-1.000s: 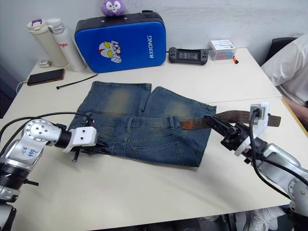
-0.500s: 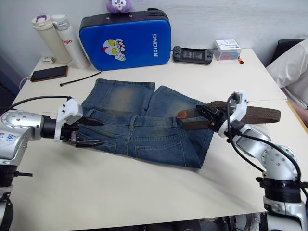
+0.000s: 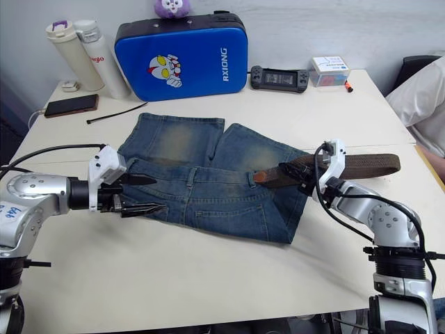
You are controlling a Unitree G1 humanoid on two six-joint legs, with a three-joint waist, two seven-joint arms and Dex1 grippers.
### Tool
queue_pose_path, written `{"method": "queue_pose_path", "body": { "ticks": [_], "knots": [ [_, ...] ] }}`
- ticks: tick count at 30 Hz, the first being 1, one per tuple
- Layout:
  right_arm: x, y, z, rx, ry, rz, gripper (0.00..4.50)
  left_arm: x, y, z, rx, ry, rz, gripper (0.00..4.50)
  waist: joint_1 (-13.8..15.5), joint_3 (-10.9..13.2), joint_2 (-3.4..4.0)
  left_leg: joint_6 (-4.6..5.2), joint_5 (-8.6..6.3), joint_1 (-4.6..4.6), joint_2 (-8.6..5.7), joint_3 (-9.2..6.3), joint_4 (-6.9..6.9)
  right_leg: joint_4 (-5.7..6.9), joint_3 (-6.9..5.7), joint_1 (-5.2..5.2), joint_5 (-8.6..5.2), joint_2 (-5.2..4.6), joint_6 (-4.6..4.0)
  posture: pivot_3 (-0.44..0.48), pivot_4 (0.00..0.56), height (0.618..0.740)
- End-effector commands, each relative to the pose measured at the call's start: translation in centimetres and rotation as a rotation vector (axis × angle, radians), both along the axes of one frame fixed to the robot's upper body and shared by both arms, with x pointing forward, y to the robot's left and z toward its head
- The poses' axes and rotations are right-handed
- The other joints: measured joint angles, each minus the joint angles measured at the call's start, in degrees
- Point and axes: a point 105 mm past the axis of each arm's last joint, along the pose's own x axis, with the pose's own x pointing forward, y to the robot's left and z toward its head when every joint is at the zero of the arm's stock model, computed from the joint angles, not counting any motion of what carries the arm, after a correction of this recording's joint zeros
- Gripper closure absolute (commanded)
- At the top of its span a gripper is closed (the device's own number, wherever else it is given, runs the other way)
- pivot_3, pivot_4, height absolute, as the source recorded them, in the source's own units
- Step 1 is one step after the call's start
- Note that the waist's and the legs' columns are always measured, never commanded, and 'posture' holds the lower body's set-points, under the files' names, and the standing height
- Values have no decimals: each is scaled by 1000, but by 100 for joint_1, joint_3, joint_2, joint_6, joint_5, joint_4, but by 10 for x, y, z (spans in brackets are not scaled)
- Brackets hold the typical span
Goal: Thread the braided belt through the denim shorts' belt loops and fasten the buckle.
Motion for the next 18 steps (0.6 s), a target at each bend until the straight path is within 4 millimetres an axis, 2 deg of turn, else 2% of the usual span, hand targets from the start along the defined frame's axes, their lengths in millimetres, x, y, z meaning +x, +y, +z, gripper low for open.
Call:
{"method": "queue_pose_path", "body": {
  "ticks": [1,6,18],
  "knots": [
    [2,-8,15,18,-56,-19,4500,-1,-4,9,-7,-48,-10,54,12,0,0,0,0,0,0,0,0,0,0,0,0,0,0,0,150,725],
    [1,-9,17,28,-60,-19,4500,-1,-6,8,-7,-54,-13,54,60,0,0,0,0,0,-1,4,1,0,-1,0,0,0,0,0,150,725],
    [-1,29,0,84,-14,70,4500,2,-15,10,-17,-70,-35,54,62,0,0,-1,1,1,0,5,1,1,0,-1,0,2,0,0,150,725]
  ]
}}
